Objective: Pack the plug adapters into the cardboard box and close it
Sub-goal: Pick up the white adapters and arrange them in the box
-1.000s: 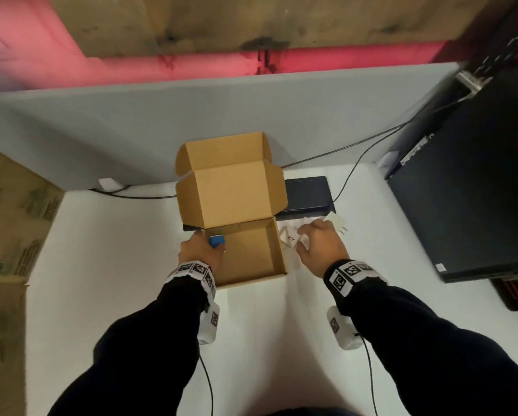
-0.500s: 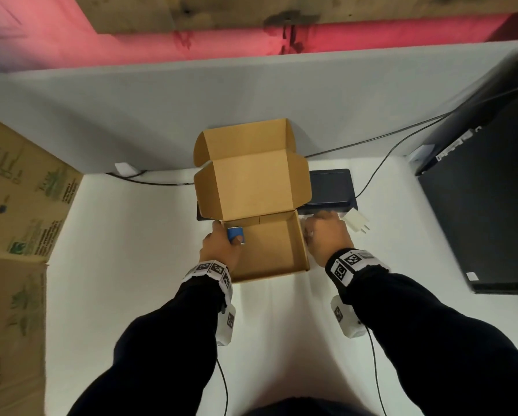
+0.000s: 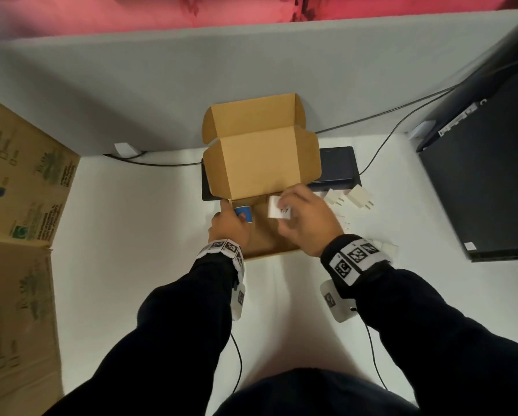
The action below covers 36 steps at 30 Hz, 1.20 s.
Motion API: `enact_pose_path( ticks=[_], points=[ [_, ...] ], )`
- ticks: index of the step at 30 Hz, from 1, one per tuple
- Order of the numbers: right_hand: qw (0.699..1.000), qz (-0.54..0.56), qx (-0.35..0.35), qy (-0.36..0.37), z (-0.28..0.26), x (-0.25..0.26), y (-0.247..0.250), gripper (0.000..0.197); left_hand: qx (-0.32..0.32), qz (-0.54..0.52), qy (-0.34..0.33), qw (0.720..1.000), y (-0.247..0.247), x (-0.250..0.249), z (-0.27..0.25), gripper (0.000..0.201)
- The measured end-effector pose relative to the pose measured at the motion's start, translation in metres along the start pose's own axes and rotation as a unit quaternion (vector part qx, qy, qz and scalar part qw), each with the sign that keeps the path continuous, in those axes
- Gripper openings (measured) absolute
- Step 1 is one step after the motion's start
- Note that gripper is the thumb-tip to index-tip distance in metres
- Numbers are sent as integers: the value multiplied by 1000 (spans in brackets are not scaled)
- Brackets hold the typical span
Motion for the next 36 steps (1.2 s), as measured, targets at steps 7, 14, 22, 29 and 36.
enact_pose_path(
  ticks=[7, 14, 22, 29, 36],
  points=[
    [972, -168, 165, -5, 16, 5, -53, 20, 4, 3, -7, 1000, -3, 2, 0, 34],
    [969, -207, 132, 30, 15, -2, -86, 9, -5, -4, 6, 1000, -5, 4, -1, 40],
    [986, -74, 146, -7, 15, -4, -77, 29, -1, 0, 13, 1000, -3, 2, -3, 53],
    [999, -33, -31, -23, 11, -18, -9, 21, -3, 13, 18, 1000, 1, -2, -6, 53],
    [948, -215, -42, -233, 8, -99, 40, 43, 1, 4, 36, 999, 0, -4, -5, 53]
  ],
)
Point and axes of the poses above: each hand's wrist, its own z-axis towards the middle knuckle, its own y-axis out of the back of the hand, x = y × z, the point moved 3 cm from there along z, towards the middle knuckle, and after that the axes turned 13 degrees about -x, right-handed, at the moved point
